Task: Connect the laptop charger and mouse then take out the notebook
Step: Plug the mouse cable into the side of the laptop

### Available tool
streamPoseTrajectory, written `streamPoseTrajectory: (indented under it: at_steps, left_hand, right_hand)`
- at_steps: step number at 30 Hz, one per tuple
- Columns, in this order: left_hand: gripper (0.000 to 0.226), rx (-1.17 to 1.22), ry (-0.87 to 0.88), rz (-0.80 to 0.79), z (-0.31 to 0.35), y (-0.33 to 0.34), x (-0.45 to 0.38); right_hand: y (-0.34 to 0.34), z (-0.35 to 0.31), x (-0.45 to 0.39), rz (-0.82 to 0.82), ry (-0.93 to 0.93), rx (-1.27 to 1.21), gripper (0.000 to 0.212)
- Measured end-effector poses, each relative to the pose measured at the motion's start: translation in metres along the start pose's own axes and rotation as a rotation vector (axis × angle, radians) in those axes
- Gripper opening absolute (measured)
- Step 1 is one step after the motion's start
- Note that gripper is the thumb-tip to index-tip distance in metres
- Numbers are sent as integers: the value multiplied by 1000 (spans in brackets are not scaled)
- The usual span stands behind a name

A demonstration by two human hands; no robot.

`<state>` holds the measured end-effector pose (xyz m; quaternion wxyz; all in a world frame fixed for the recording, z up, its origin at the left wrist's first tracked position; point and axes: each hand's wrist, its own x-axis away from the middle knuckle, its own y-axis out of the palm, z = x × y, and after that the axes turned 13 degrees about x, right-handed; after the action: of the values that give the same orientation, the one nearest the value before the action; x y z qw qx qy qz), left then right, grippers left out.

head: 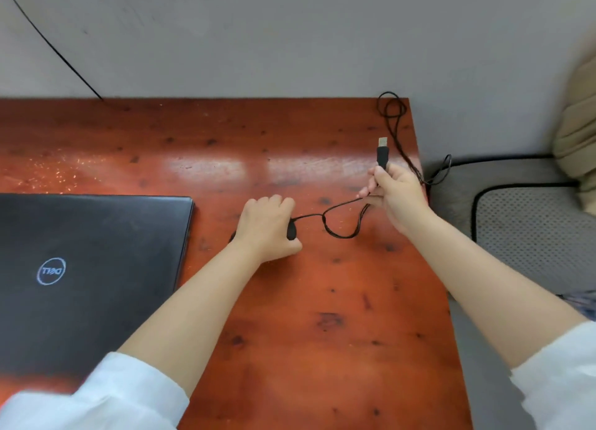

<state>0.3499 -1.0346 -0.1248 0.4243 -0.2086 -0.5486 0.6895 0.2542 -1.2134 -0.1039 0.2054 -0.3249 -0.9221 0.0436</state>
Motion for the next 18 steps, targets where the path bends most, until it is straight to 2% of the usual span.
streamPoseTrajectory:
  at_steps: [7,11,15,18]
  left_hand:
    - [31,61,-175,-27,-23,-15,39]
    - [31,105,-369,-100,-37,-26,53]
    - [23,290,-577,-197,-55,-29,67]
    - [25,345,-664,-247,-57,-30,68]
  right_hand:
    - [-32,-32,-25,291,20,55,33]
    - [-60,-55,-37,424,13,56,35]
    - [-115,-72,-42,676,167,64,37]
    - [-145,-78,-38,769,194,204,21]
